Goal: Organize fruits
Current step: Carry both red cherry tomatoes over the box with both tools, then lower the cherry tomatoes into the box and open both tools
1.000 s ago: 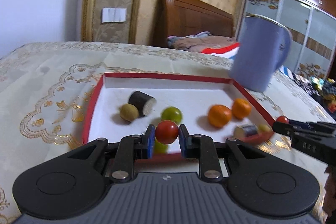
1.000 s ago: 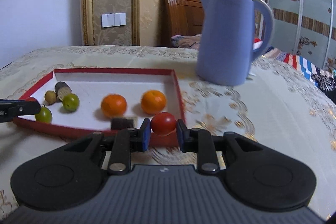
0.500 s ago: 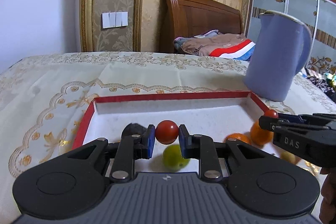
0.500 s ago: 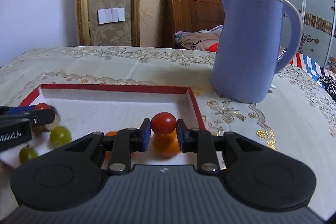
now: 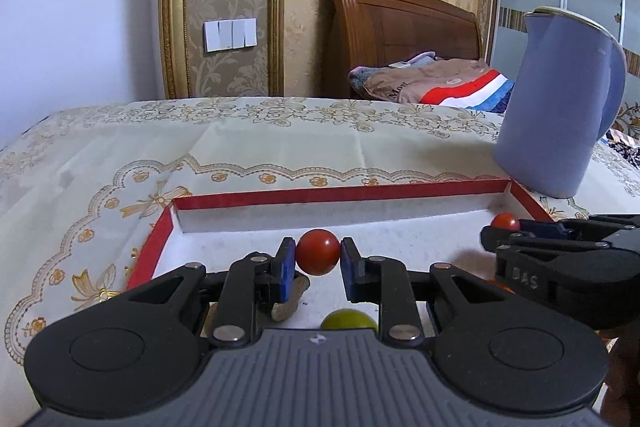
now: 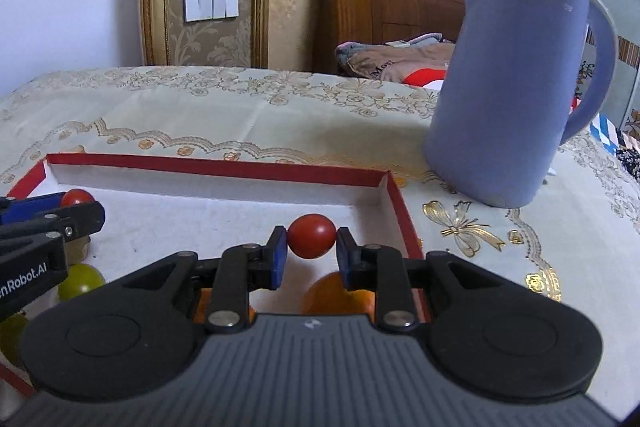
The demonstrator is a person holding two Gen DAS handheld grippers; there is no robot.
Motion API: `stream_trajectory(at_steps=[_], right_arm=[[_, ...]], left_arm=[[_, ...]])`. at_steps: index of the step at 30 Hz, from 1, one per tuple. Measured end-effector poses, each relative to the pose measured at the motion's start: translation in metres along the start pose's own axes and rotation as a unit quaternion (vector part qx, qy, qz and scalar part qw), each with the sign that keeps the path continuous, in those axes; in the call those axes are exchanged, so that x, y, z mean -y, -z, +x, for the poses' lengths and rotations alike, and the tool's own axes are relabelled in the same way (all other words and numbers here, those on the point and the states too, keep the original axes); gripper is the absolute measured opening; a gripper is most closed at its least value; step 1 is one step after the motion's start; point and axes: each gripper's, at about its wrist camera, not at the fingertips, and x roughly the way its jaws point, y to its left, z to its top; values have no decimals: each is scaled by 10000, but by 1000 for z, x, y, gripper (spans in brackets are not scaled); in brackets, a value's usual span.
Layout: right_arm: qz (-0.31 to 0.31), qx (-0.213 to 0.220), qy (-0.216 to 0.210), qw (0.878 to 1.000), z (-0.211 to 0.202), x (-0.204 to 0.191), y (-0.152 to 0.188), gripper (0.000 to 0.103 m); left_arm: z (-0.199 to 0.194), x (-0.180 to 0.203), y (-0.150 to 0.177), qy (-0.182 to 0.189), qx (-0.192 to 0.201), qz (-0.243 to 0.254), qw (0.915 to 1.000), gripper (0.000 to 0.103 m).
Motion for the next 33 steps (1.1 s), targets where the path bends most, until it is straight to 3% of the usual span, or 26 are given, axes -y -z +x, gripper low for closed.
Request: stream_trajectory(at_steps=[20,22,28,33], right_arm=[[-150,-266,-64,9995,21,-5,-7,25],[-108,-290,-99,9995,21,-3,-7,26],[-57,-277,-126,9995,21,-1,-7,27],[26,-279,-233,9993,19,2,-7,33]], left_arm=[[20,11,0,72,-170,111,9998,24],[24,9,1,57,-311,23,9995,28],[23,7,4,-45,-251,8,9997,39],[23,4,4,-46,-243,-44,9997,42]])
